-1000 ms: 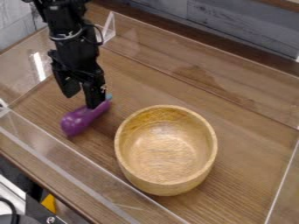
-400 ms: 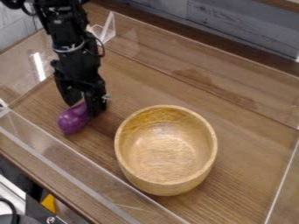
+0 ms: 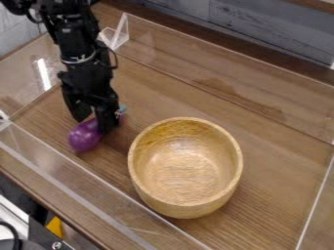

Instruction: Put the purple eggplant in the brown bowl

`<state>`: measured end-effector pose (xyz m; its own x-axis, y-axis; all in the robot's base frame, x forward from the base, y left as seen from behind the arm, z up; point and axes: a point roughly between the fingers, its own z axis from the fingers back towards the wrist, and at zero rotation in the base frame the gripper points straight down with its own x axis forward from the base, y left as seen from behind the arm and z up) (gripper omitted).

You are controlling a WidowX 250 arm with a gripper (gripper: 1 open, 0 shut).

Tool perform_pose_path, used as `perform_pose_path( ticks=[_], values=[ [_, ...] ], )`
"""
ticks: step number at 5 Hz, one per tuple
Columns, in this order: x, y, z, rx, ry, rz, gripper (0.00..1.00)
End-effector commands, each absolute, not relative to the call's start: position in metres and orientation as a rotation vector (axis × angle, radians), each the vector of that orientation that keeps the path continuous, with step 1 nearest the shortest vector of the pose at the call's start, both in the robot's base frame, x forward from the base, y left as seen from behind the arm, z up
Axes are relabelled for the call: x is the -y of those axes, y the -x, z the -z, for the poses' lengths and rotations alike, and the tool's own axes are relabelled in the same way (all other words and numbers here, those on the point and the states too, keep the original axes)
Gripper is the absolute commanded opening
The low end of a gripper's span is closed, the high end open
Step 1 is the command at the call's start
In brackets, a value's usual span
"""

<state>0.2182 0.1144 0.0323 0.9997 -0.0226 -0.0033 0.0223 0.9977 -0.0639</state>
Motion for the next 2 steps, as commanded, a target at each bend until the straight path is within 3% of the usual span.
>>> perform_pose_path(
  ticks=[1, 2],
  values=[
    [-0.1151, -0.2226, -0.037, 0.016, 0.047, 0.028, 0.0],
    [-0.1134, -0.2215, -0.0452, 0.017, 0.06, 0.019, 0.0]
  ],
)
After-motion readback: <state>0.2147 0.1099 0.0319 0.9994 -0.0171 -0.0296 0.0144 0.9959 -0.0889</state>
